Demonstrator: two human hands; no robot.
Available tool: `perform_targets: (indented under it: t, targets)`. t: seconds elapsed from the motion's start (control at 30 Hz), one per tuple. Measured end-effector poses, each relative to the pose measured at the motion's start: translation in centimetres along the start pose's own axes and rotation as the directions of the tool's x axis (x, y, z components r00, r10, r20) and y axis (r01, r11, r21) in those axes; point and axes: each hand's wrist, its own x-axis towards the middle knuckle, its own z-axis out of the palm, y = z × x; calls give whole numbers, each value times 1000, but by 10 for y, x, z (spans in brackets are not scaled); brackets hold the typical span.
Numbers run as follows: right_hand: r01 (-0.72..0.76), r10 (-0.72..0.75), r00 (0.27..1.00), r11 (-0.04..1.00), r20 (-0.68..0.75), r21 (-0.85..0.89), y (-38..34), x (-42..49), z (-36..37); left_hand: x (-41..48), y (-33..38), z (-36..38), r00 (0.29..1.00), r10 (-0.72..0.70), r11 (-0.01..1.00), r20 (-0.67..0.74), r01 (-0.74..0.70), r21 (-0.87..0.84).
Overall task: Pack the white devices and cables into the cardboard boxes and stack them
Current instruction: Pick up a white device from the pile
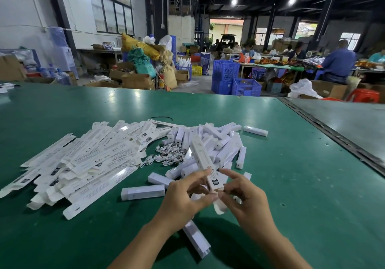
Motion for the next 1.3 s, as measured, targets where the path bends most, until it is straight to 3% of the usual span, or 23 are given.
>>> perform_targets:
  t: [0.2, 0.47, 0.77, 0.9, 1.13, 1.3]
  targets:
    - [187, -179, 979, 979, 95, -76, -8, 1, -1, 2, -3, 2, 997, -46, 997, -56, 42, -67]
    - [235, -188, 935, 963, 299, -130, -6, 5, -2, 6, -1, 0, 991, -112, 974, -77, 94, -206]
    - [193, -184, 978, 977, 100, -87, -7, 1, 5, 4, 3, 4, 986, -166, 912, -25, 144, -385]
    - [151, -142, 987, 978, 72, -147, -5, -2, 7, 4, 4, 3, 983, -186, 875, 2, 166, -454]
    - [169, -151, 983, 963, 100, -211, -6, -1, 4, 2, 9, 2, 988, -132, 905, 79, 153, -397]
    - [135, -143, 989, 979, -44, -150, -7, -2, 6, 0, 9, 3, 992, -110, 937, 65, 125, -325]
